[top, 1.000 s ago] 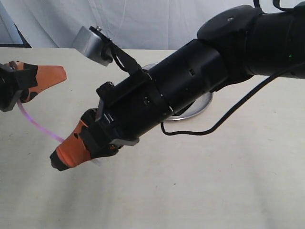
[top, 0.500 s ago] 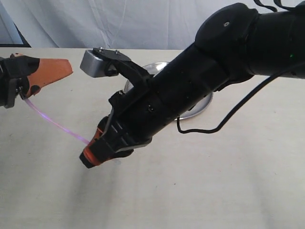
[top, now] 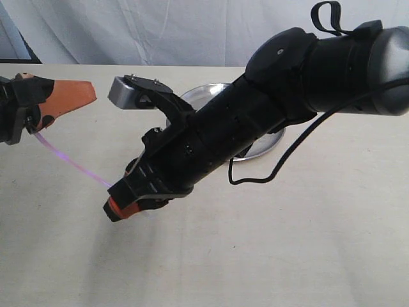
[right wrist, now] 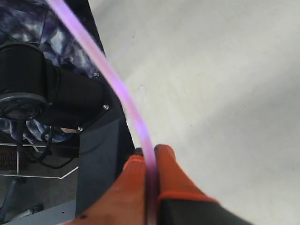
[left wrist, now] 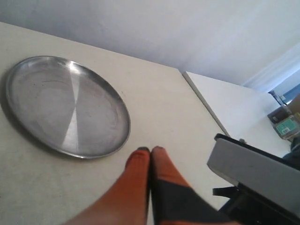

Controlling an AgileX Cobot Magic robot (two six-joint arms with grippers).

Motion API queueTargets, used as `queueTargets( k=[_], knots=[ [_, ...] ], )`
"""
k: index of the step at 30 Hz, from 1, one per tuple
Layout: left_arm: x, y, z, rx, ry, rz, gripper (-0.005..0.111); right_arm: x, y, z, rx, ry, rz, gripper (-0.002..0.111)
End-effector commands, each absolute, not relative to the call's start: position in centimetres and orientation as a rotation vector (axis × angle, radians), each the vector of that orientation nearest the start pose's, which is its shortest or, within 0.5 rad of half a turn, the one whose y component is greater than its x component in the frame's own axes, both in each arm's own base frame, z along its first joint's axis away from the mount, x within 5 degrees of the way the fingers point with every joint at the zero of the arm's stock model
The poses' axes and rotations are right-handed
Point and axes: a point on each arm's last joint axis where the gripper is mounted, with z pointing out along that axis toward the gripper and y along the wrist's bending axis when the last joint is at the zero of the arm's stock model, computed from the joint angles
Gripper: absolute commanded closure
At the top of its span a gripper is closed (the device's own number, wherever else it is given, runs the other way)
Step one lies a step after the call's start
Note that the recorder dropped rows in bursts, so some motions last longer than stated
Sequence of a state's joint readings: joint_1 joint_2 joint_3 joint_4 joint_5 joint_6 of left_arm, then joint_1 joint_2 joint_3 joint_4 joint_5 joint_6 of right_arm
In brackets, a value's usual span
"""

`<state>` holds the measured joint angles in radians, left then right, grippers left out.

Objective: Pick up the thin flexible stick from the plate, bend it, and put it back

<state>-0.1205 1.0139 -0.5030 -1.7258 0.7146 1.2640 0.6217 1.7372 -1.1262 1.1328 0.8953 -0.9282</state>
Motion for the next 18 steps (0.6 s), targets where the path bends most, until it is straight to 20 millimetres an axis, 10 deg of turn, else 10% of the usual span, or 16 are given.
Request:
queueTargets(
  k=[1, 8, 18],
  knots=[
    [18.2, -7.9, 28.4, 0.107, 1.913, -1.053, 0.093, 24.4, 25.2, 24.2, -1.073, 2.332, 1.235, 0.109],
    [18.2, -7.9, 28.4, 0.047, 1.927, -1.095, 0.054, 24.3, 25.5, 25.7, -1.034, 2.218, 1.31, 0.109],
    [18.1, -8.0, 28.5, 0.057, 1.924, -1.113, 0.056, 25.1, 26.1, 27.1, -0.89, 2.061, 1.412, 0.109]
  ],
)
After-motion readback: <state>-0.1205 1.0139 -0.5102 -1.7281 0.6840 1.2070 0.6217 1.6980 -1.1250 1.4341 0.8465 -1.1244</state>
